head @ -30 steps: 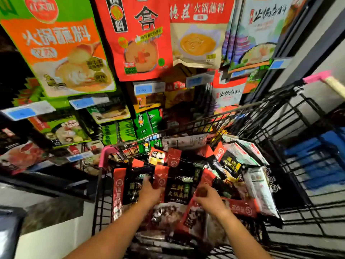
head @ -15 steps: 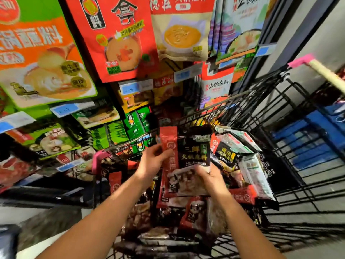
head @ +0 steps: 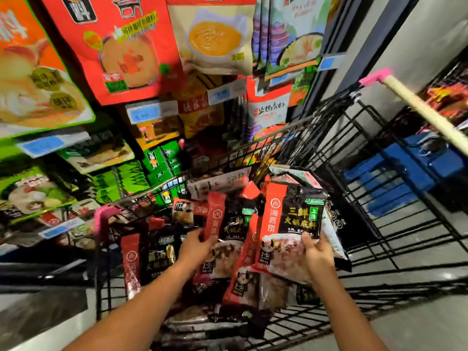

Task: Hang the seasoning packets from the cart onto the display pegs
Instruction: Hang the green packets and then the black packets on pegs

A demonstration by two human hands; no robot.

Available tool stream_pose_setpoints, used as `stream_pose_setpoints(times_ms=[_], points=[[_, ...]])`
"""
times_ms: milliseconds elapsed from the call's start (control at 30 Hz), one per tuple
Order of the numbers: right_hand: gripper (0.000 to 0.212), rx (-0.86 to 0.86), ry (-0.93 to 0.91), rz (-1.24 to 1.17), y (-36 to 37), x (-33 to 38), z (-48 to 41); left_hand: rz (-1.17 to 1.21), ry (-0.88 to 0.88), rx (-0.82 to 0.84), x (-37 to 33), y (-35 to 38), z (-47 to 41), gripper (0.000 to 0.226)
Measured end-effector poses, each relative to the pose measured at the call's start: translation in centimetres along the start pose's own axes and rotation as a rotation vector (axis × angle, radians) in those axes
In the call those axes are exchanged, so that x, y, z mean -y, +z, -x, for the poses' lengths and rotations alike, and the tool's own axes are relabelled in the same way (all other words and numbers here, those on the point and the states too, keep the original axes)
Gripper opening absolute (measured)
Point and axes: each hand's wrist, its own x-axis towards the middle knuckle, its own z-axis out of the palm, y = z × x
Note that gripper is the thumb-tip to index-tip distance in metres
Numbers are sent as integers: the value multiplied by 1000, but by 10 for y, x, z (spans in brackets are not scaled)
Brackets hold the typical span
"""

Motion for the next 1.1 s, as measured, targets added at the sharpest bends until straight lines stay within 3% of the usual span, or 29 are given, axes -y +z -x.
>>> stream_pose_setpoints(times_ms=[67, 133, 200, 400, 567, 667, 767, 833, 900, 1100], points=[[62, 33, -6, -7, -2, 4, -1, 1, 87, -135, -11, -23, 3, 19], [60, 31, -7, -22, -2, 12, 0, 54, 175, -255, -22, -52, 8, 36], [53, 56, -24, -14, 4, 22, 1, 197, 253, -288, -37, -71, 18, 29], [65, 240, -73, 56, 20, 33, 10, 349, 179, -67, -65, -22, 29, 19], [80, 310, -7, -83, 9, 41, 18, 451, 42, 34, -83, 52, 41, 26], [53, 417, -73, -99, -4, 47, 20, 386, 132, 54, -103, 82, 46, 27], [40, 354, -120, -4, -32, 53, 9, 364, 146, 205, -118, 93, 48, 12], [33, 284, -121, 12, -57, 58, 1, 359, 119, 299, -115, 96, 41, 34], [32, 136, -138, -29, -82, 61, -8, 173, 167, 289, -102, 101, 28, 43], [26, -89, -171, -47, -127, 60, -22, -940, 478, 411, -62, 144, 25, 55]])
